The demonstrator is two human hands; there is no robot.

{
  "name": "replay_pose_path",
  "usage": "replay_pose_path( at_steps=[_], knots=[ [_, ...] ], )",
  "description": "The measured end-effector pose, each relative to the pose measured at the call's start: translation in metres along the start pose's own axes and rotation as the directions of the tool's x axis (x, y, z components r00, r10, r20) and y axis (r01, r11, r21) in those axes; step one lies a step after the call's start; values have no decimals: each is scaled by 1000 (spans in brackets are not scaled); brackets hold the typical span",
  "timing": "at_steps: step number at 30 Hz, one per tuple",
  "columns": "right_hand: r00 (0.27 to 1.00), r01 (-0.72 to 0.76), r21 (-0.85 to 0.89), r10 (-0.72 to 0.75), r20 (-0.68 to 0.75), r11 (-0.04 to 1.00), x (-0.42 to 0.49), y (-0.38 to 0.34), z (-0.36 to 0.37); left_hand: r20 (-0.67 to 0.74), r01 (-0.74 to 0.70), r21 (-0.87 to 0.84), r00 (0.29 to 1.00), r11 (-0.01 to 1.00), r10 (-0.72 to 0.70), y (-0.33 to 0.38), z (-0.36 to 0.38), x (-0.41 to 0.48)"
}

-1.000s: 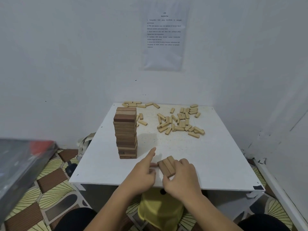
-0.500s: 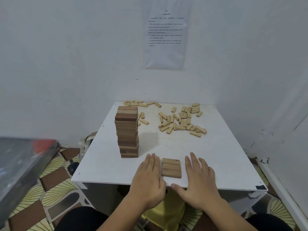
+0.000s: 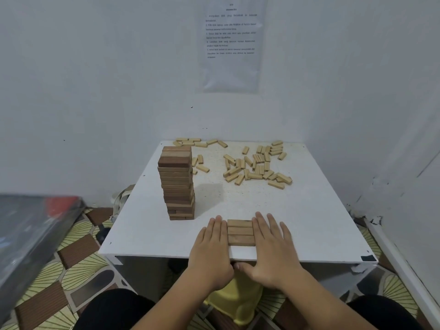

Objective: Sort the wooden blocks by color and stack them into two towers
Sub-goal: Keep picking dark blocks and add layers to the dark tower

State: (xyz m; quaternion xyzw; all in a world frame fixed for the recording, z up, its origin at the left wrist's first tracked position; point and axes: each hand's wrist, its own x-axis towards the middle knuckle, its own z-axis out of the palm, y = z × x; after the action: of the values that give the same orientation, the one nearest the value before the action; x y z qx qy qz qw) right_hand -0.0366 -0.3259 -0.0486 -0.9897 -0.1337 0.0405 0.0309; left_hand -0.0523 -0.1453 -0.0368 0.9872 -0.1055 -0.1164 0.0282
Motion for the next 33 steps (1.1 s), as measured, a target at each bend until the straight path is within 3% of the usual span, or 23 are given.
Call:
replay_pose_path(
  at_steps=[7,12,23,33],
  knots=[
    [999,42,-10,-42,14,999,1,5,1,29,-63,27,998,998,62,-8,1,1],
    [996,73,18,-74,59,997,2,12,-4,-47,-148,-33,988,988,147,-25,4,3],
    [994,111,3,-111,8,994,1,19,0,-212,-158,-10,965,987,153,-29,18,6],
    [997,81,-8,-81,10,997,0,10,1,-232,-97,39,967,995,103,-18,23,10]
  ],
)
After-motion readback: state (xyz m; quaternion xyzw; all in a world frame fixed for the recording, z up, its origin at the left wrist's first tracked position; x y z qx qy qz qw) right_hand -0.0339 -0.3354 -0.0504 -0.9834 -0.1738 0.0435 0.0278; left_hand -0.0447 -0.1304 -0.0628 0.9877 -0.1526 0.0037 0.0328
